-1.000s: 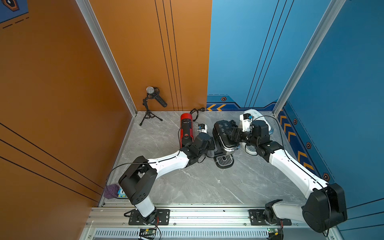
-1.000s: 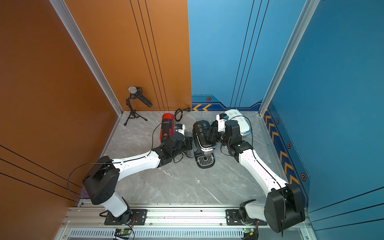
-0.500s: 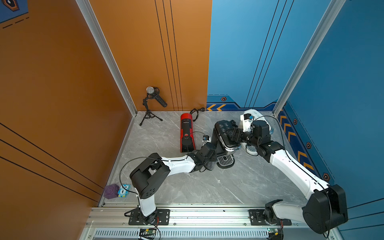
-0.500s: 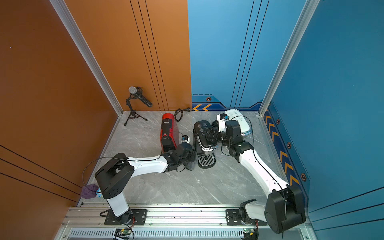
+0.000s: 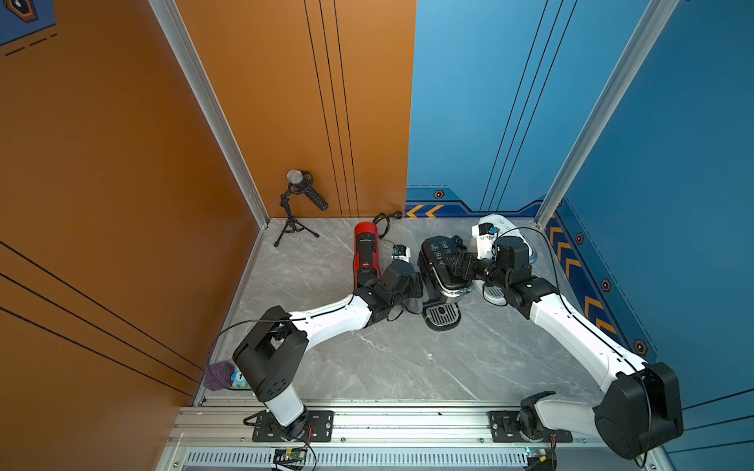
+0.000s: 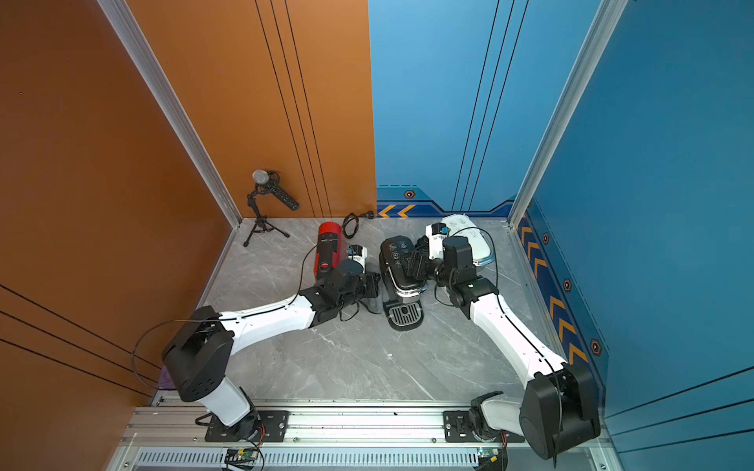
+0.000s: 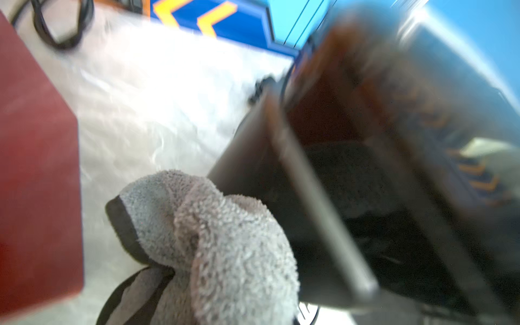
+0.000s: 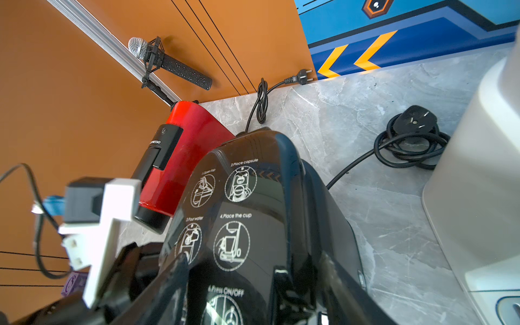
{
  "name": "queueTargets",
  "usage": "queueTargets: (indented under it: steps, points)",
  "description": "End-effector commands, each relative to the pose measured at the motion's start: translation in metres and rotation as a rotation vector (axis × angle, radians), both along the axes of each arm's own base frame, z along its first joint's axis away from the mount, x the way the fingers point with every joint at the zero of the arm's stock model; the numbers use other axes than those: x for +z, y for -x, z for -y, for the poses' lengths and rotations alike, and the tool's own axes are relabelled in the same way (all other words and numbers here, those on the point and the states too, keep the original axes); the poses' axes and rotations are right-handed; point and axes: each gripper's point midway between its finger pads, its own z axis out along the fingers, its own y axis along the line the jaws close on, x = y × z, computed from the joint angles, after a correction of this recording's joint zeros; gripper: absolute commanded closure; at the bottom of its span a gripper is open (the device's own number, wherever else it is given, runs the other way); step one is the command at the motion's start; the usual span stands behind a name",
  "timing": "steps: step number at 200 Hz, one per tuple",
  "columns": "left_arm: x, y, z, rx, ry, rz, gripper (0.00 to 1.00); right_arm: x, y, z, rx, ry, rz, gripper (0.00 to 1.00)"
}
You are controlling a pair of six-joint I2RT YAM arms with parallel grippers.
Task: Wipe the surface of a coffee machine
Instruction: Wipe the dirt from the surface of the coffee machine.
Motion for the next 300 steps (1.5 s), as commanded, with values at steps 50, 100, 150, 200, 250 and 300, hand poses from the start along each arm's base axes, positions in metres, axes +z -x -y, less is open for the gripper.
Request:
queueTargets:
  steps: [50,100,150,200,250,300]
  points:
    - [0.116,-0.029,-0.008,-0.078,0.148,0.229,1.00,-0.027,0.014,-0.002,0.030,0.036,-0.104,0.26]
    - [0.137,-0.060,0.016,-0.382,0.311,0.161,1.00,-0.024,0.016,0.003,0.029,0.055,-0.103,0.26]
    - [0.119,-0.075,-0.002,-0.575,0.368,0.034,1.00,-0.027,0.014,0.009,0.023,0.057,-0.113,0.26]
    - [0.099,-0.081,0.018,-0.718,0.454,-0.098,1.00,-0.021,0.014,0.010,0.025,0.059,-0.111,0.26]
    - [0.053,-0.082,0.053,-0.771,0.478,-0.222,1.00,-0.018,0.016,0.014,0.022,0.068,-0.108,0.26]
    - [-0.005,-0.075,0.064,-0.748,0.430,-0.344,1.00,-0.015,0.015,0.014,0.025,0.064,-0.102,0.26]
